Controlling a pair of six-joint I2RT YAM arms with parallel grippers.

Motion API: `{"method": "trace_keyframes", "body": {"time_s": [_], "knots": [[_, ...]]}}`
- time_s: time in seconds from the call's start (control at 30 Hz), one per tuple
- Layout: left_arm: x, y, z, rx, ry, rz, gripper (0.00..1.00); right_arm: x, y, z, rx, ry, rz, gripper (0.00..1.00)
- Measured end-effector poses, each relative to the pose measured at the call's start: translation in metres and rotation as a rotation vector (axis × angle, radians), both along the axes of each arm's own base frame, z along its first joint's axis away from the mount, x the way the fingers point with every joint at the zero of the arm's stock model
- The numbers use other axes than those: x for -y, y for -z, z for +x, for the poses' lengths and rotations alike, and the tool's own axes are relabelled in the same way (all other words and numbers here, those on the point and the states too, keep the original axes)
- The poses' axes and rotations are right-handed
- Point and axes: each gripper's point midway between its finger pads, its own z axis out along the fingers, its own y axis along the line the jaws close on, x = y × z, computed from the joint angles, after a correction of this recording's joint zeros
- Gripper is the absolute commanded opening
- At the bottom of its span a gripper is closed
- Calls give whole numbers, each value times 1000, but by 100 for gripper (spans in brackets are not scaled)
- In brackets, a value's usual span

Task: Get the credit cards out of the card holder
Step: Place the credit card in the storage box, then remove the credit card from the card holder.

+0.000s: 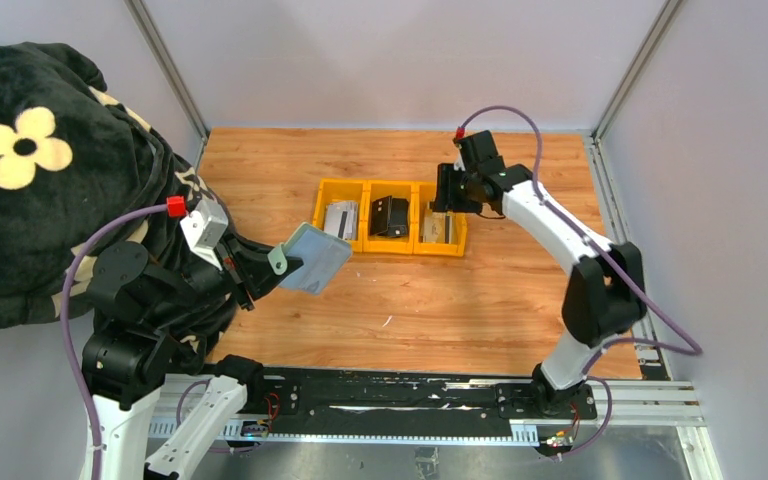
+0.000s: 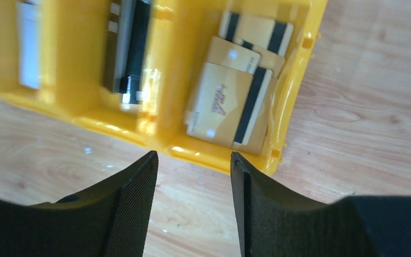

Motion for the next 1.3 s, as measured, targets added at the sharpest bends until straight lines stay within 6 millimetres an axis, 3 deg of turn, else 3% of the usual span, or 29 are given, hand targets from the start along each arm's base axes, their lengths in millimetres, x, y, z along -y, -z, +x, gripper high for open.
{"method": "trace_keyframes", "body": {"time_s": [0.1, 0.23, 0.27, 0.37, 0.53, 0.7, 0.87, 1.07, 1.3], "knots": [[2, -3, -3, 15, 28, 4, 0, -8, -55, -9, 124, -40, 50, 70], [7, -15, -8, 41, 81, -2, 0, -42, -154, -47, 343, -224, 289, 73], [9, -17, -10, 38, 98, -12, 0, -54, -188, -69, 438, -317, 406, 74], [14, -26, -17, 25, 144, -55, 0, -71, -233, -123, 597, -485, 608, 78], [23, -51, -30, -5, 234, -152, 0, -103, -247, -220, 699, -795, 821, 80], [28, -71, -40, -38, 304, -231, 0, -118, -257, -269, 754, -948, 923, 80], [30, -80, -47, -69, 341, -275, 0, -123, -272, -292, 813, -1014, 986, 75], [30, -82, -50, -88, 355, -286, 0, -130, -275, -304, 826, -1051, 1015, 53], [30, -82, -50, -96, 355, -289, 0, -135, -271, -301, 808, -1041, 1011, 30]]}}
